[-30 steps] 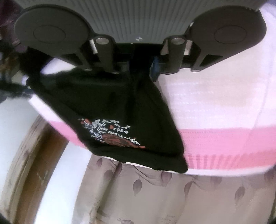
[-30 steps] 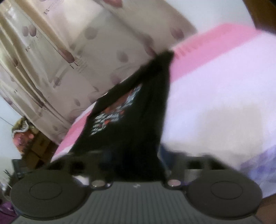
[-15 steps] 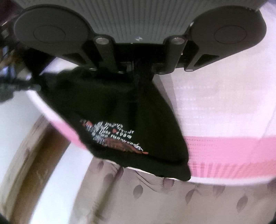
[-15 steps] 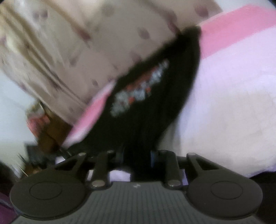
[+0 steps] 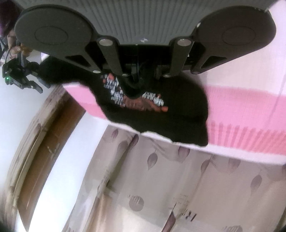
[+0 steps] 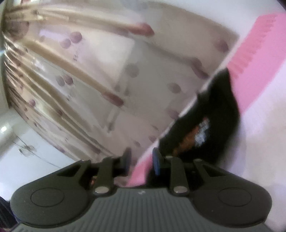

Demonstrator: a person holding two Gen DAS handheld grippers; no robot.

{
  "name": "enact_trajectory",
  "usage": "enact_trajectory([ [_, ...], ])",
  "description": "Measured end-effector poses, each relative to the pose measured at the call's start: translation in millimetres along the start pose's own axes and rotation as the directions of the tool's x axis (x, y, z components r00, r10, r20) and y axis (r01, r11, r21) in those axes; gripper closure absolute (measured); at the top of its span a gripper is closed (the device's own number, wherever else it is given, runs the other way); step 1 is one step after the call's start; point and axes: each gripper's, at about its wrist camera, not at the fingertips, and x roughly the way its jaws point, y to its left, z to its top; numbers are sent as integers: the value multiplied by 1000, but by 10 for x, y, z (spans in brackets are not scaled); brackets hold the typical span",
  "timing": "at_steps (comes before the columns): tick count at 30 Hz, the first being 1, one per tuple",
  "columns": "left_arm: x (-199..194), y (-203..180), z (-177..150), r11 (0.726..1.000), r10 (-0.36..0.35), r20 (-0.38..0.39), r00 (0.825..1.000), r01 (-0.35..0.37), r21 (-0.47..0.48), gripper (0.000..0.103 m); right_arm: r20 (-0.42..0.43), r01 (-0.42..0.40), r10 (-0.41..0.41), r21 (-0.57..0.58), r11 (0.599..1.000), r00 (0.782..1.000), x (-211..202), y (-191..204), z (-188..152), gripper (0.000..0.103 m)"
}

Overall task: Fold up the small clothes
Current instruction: 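Lower the folded hem onto the sweatshirt and open both grippers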

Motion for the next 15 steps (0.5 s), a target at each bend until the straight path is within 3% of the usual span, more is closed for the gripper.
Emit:
enact_trajectory([
  [4,129,10,216,1000,5,37,999,-4,-30,90,37,0,1,-24,1000,999,136,29,258,78],
  [7,200,14,301,999,2,34,999,-1,-43,90,-14,134,-137,-117,984,991,148,71,356,75],
  [8,196,-5,288,999,-2,32,999,3,-34,90,-56,130,-137,-102,986,989,117,26,356,69],
  [9,182,-5,269,1000,-4,30,1000,5,-23,90,-78,176,-185,-114,978,980,62,4,311,41],
  [11,141,6,193,1000,-3,23,1000,3,-21,90,-119,297,-322,-188,936,939,-29,-3,161,4],
  [15,71,91,66,998,-8,12,1000,9,-57,90,-198,385,-440,-264,884,876,-171,-59,-246,3],
])
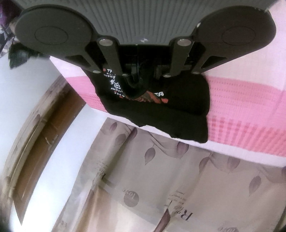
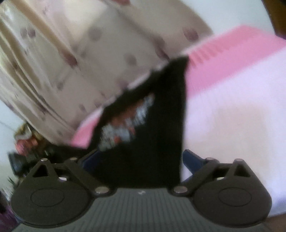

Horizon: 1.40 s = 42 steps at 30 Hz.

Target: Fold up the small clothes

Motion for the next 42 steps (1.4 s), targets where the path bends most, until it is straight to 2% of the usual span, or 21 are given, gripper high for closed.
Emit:
enact_trajectory([
  [3,-33,47,-58,1000,4,-5,1000,-4,-8,90,-86,60,-69,-103,993,994,127,91,-281,3],
  [5,-39,76,-69,1000,6,-7,1000,-6,-13,90,-76,54,-68,-173,983,995,139,186,-442,5],
  [6,-42,86,-72,1000,8,-7,1000,-8,-14,90,-83,13,-27,-157,988,996,151,198,-481,28],
  [8,-46,107,-98,1000,12,-13,1000,-12,-15,90,-118,-39,27,-99,994,993,224,185,-512,90],
  [9,-48,113,-113,1000,17,-15,1000,-17,-13,90,-119,-32,23,-74,997,993,268,175,-497,90],
  [11,-39,142,-126,1000,22,-19,1000,-22,-22,90,-80,-77,77,3,997,994,266,79,-509,90],
  [15,-45,172,-146,999,31,-18,999,-32,-37,89,67,-200,191,167,965,979,150,-110,-464,91],
  [19,-57,180,-95,999,27,0,1000,-27,-42,89,220,-337,285,253,907,933,80,-177,-308,91],
  [23,-26,134,0,999,19,32,999,-18,-37,89,335,-440,347,260,860,876,138,-155,-45,91],
  [27,58,96,91,999,14,52,999,-13,-34,89,417,-490,358,269,830,835,249,-143,234,91],
  [28,87,91,117,999,12,55,998,-10,-37,89,421,-486,354,265,833,835,284,-143,304,91],
  [29,109,91,137,999,11,54,998,-9,-39,89,403,-440,323,241,865,856,295,-115,376,91],
  [30,127,87,152,999,10,52,999,-7,-42,89,362,-340,260,180,923,895,270,-43,442,89],
  [31,129,82,157,999,4,52,999,-1,-42,89,314,-251,203,122,960,927,169,-20,476,89],
  [32,119,73,155,999,-2,53,999,4,-35,89,256,-220,189,101,970,948,140,-20,481,86],
  [33,99,62,146,1000,-5,56,998,6,-22,89,181,-200,180,97,975,967,142,-48,460,66],
  [34,81,59,133,1000,-6,59,998,7,-9,89,132,-139,128,81,987,983,120,-58,402,49],
  [35,66,58,111,1000,-7,57,998,7,-2,89,102,-54,48,54,997,994,85,-58,333,10],
  [36,54,74,89,1000,-9,53,999,10,-7,89,73,-12,9,33,999,997,65,-62,265,0],
  [39,22,110,30,1000,-11,53,999,12,-22,89,19,0,-1,33,999,1000,-37,-83,14,1],
  [42,8,139,1,999,-15,54,998,17,-41,89,2,1,-2,94,996,1000,-132,-72,-232,1],
])
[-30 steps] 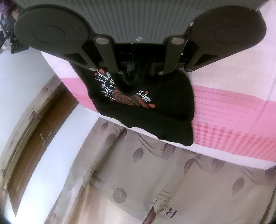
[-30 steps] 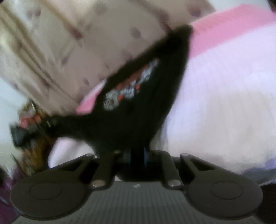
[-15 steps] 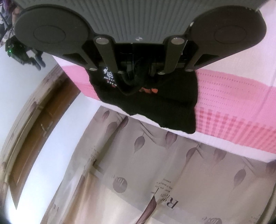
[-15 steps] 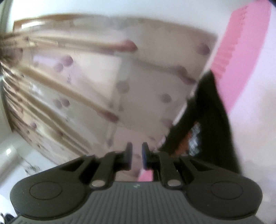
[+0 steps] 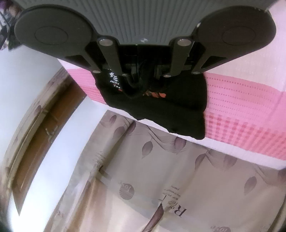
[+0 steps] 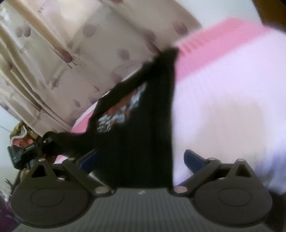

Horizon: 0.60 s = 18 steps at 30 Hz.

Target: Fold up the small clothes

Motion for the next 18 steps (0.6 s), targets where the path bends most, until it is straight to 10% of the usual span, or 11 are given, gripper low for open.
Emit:
enact_trajectory([
  [7,-15,16,-50,1000,8,-14,1000,-8,4,89,21,-53,50,195,979,999,76,-241,-498,1],
  [11,-22,25,-63,1000,21,-18,1000,-21,4,89,65,-162,154,138,977,986,55,-95,-494,76],
  [18,0,14,-69,999,32,-16,999,-32,0,89,105,-174,159,154,973,982,133,-132,-314,75],
])
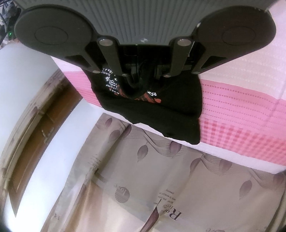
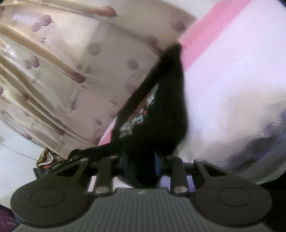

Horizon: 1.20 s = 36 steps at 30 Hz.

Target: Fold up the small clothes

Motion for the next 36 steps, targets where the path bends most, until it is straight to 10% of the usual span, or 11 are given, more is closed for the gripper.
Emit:
enact_trajectory([
  [2,-10,-13,-3,1000,1,1,1000,-1,12,89,-16,3,-2,40,999,1000,1,-73,-6,73],
  [6,-5,11,-12,1000,4,-5,1000,-4,9,89,14,-33,32,129,991,999,-108,-256,-89,24],
  [13,11,39,-13,1000,0,-14,1000,0,-3,89,50,-59,52,170,984,997,64,-269,-111,19],
  [14,10,42,-16,1000,0,-13,1000,0,-4,89,47,-58,51,163,985,998,87,-255,-107,25],
  [17,17,59,-23,1000,-1,-14,1000,1,-9,89,-16,5,-3,119,993,1000,184,-218,-89,85],
  [36,62,49,196,996,-64,126,990,71,-55,88,156,-325,303,134,936,940,504,142,789,87],
])
